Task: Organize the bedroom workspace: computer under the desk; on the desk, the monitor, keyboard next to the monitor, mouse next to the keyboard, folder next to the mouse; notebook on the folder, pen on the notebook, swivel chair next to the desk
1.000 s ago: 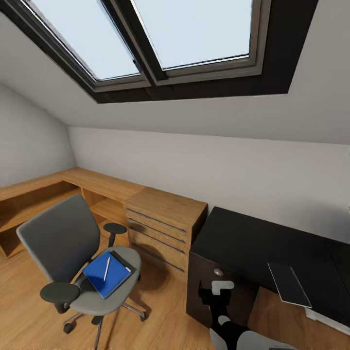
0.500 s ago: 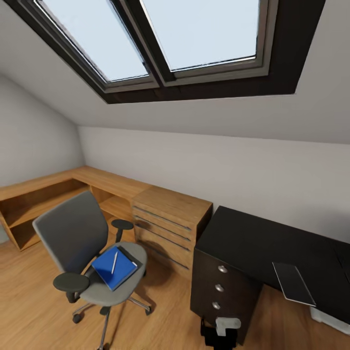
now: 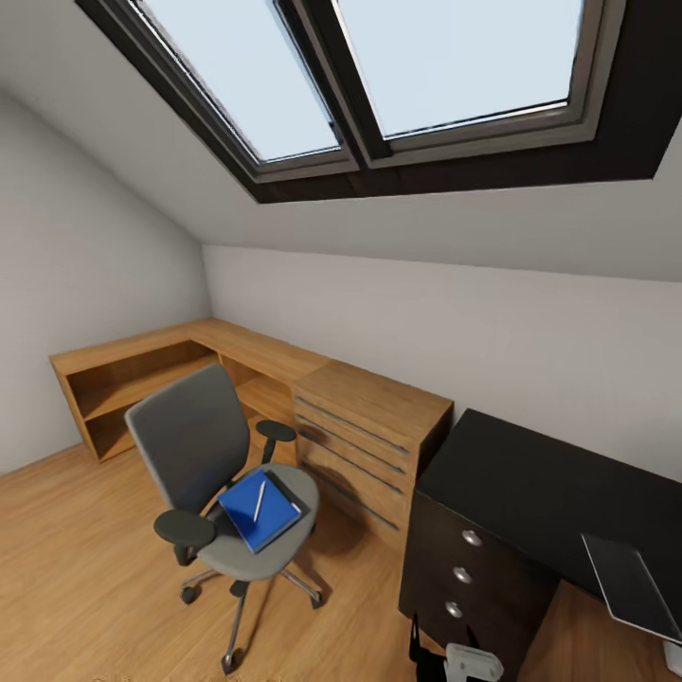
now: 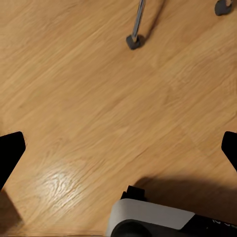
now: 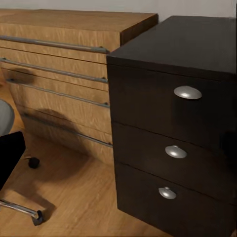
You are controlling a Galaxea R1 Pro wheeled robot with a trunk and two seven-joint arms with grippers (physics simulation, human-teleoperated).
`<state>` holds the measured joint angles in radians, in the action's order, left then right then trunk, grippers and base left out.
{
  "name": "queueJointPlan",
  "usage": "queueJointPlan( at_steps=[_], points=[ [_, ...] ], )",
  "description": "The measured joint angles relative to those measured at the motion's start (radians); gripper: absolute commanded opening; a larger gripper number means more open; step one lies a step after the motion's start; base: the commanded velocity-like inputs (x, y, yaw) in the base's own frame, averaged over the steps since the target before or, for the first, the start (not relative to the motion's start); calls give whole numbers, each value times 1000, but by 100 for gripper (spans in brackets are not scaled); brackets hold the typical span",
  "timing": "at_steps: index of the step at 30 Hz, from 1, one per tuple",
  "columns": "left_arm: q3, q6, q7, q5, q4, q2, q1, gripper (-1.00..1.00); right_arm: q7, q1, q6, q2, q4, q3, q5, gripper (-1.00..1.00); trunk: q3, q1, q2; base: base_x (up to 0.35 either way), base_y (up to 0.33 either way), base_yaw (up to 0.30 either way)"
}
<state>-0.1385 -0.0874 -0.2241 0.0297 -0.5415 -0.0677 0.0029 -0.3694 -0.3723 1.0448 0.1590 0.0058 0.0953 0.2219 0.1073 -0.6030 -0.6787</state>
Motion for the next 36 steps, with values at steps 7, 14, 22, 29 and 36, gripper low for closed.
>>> queueJointPlan(
  at_steps=[7,14,22,29,36],
  points=[
    [-1,-8,1,-1,0,1,0,100,-34,4,0,-1,-10,-2,2,100,0,0,0,0,0,286],
    [0,-177,2,3,6,0,0,100,-39,5,0,0,-8,-2,2,100,0,0,0,7,45,286],
    [-1,-207,1,3,15,1,0,100,-39,5,0,0,-7,-2,2,100,0,0,0,117,235,286],
    [-1,-210,2,3,16,1,0,100,-39,5,0,-1,-6,-3,3,100,0,0,0,197,243,287],
    [-10,-212,-2,-9,16,0,0,100,-37,5,0,-1,-4,-4,4,100,0,0,1,104,178,287]
  ],
)
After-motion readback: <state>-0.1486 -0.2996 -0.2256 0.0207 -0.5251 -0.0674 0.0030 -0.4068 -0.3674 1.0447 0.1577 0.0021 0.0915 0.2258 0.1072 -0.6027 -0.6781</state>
